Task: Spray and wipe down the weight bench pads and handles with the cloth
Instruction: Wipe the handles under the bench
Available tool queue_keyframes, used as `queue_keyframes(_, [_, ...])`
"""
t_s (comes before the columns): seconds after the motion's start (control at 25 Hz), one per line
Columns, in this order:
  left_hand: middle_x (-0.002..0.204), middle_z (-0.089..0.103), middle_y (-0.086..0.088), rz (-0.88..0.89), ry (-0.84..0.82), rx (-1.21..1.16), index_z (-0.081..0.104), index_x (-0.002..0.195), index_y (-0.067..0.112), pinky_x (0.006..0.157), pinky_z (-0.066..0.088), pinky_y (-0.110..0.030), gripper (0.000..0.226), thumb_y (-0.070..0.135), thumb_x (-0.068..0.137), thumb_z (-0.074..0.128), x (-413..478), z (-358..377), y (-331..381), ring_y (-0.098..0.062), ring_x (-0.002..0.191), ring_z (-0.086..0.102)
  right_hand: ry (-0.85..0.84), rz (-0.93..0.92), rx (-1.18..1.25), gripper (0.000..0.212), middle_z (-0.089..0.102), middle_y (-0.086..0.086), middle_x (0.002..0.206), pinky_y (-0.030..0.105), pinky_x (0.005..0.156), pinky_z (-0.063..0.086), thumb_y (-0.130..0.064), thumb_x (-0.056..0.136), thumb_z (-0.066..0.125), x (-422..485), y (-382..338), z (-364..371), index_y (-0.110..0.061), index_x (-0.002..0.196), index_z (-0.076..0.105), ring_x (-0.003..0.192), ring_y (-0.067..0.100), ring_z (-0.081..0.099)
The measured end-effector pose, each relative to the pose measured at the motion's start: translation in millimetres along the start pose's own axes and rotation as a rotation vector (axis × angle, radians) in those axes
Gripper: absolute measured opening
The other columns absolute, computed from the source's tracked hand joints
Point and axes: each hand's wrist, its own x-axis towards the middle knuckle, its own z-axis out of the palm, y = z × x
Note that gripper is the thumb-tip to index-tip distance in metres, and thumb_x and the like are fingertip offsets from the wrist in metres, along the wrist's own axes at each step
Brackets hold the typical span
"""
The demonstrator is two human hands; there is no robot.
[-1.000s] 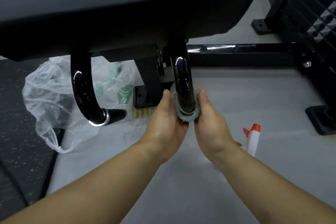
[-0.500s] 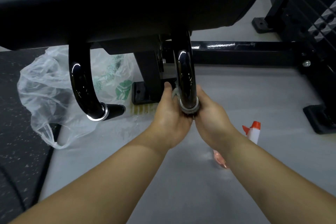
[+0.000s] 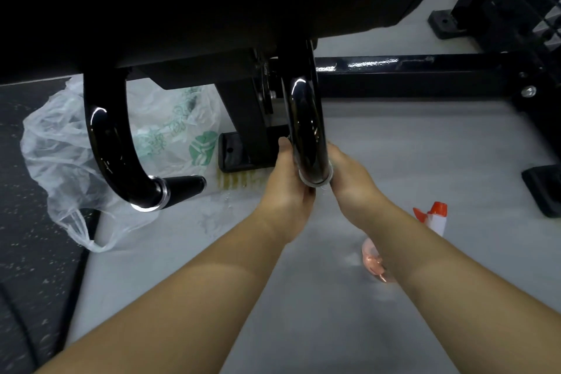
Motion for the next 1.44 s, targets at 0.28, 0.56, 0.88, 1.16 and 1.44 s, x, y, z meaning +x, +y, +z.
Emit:
queue_keyframes(0.28, [0.094, 0.061, -0.011, -0.116, 0.057, 0.046, 0.059, 0.088, 0.009, 0.093, 0.041, -0.035, 0.026, 0.017, 0.097, 0.036, 15, -3, -1, -0.023, 0.093, 0.056, 0.01, 0.219, 0.102, 0.028, 0.069, 0.001, 0.107, 0.025, 0.086, 0.043, -0.037, 0.096, 0.046, 19, 10, -2, -0.023, 0.109, 0.067, 0.099, 0.013, 0.061])
queue_keyframes(0.56, [0.081, 0.071, -0.007, -0.118, -0.018, 0.106, 0.061, 0.093, 0.009, 0.066, 0.057, -0.031, 0.023, 0.013, 0.096, 0.038, 15, -9, 2, -0.02, 0.077, 0.068, 0.002, 0.035, 0.108, 0.041, 0.061, -0.006, 0.125, 0.032, 0.106, 0.035, -0.052, 0.096, 0.033, 2, 18, 0, -0.034, 0.119, 0.062, 0.116, 0.009, 0.055])
queue_keyframes(0.88, [0.115, 0.06, -0.021, -0.097, 0.072, 0.267, 0.061, 0.099, 0.003, 0.103, 0.041, -0.048, 0.019, 0.01, 0.094, 0.045, 8, -5, 12, -0.035, 0.115, 0.054, -0.086, -0.03, -0.012, 0.046, 0.055, -0.007, 0.131, 0.022, 0.102, 0.038, -0.05, 0.098, 0.02, -6, 15, -8, -0.038, 0.131, 0.049, 0.119, 0.001, 0.049])
queue_keyframes(1.16, [0.119, 0.066, -0.004, 0.025, 0.005, 0.122, 0.061, 0.113, 0.011, 0.105, 0.038, -0.027, 0.035, 0.029, 0.102, 0.033, -36, -2, 1, -0.012, 0.117, 0.057, -0.071, -0.258, 0.102, 0.048, 0.069, -0.012, 0.103, 0.006, 0.084, 0.042, -0.048, 0.094, 0.019, -37, 4, -1, -0.03, 0.104, 0.062, 0.104, -0.007, 0.058])
queue_keyframes(1.44, [0.136, 0.054, 0.007, 0.152, -0.277, 0.118, 0.044, 0.137, 0.02, 0.113, 0.023, -0.029, 0.065, 0.058, 0.092, 0.019, -100, 7, 16, -0.003, 0.13, 0.043, -0.182, -0.425, 0.358, 0.054, 0.063, -0.001, 0.124, 0.027, 0.105, 0.04, -0.048, 0.092, 0.019, -67, -27, 14, -0.02, 0.126, 0.051, 0.121, 0.01, 0.054])
